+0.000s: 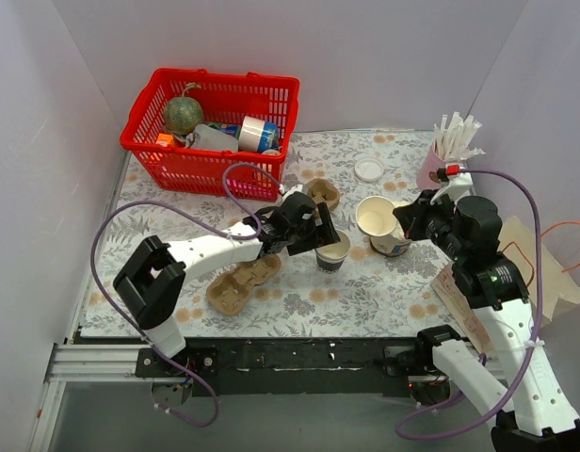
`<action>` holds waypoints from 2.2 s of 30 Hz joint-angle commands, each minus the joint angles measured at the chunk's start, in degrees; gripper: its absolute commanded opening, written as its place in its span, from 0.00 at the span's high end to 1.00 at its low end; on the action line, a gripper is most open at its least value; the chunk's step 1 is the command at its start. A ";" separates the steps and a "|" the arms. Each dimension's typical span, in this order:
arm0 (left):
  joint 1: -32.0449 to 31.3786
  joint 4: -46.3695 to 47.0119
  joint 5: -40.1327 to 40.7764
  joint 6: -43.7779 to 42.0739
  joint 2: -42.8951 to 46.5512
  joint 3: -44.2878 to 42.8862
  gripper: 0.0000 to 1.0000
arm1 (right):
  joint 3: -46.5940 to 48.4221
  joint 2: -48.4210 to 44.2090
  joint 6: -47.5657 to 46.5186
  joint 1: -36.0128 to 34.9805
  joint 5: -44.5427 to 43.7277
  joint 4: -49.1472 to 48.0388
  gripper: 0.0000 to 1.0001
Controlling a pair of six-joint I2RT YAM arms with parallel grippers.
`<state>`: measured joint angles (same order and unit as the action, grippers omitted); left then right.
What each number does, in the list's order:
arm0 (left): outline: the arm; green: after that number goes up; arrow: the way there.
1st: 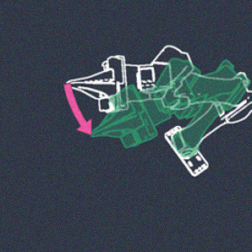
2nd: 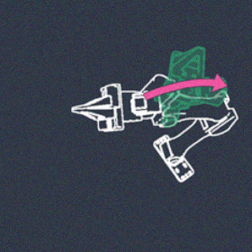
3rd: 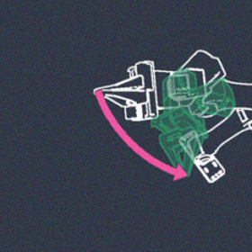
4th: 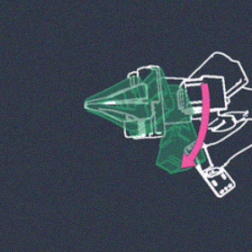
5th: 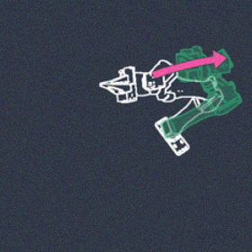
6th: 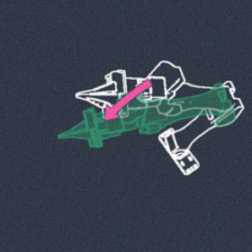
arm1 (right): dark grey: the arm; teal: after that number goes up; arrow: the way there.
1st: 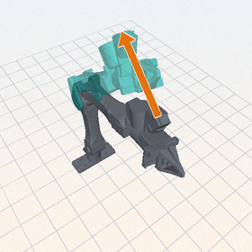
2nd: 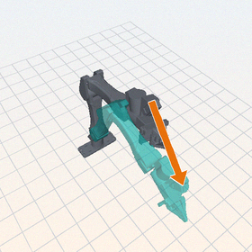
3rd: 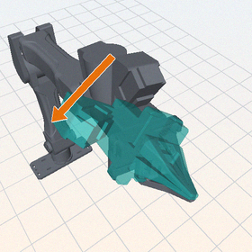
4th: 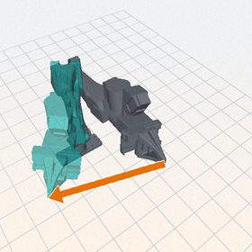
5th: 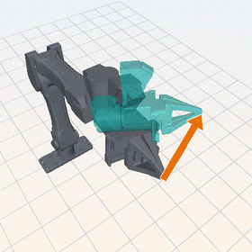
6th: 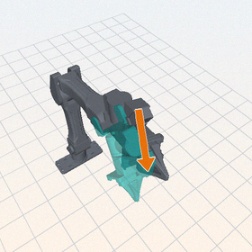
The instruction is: Pack the takeout coffee
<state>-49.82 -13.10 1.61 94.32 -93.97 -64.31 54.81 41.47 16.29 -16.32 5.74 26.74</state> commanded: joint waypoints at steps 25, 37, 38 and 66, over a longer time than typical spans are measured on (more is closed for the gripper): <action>0.68 -39.09 30.74 -2.48 12.57 -11.82 1.00 | -3.56 5.45 -2.93 -0.21 8.92 -2.48 0.99; 28.72 -38.93 23.79 -9.68 22.96 -3.36 1.00 | -10.33 18.55 -3.20 -7.85 14.13 -13.38 0.99; 29.69 -38.41 23.45 -10.29 22.44 -3.62 1.00 | -10.86 19.34 -2.42 -8.46 13.78 -13.99 0.99; 41.03 -35.32 17.73 -15.49 7.32 -3.10 0.72 | 0.28 20.83 -3.11 -7.33 -0.80 -13.30 0.42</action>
<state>-9.30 -48.42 18.98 79.61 -87.07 -66.87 47.42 62.72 13.54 -24.97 9.43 14.68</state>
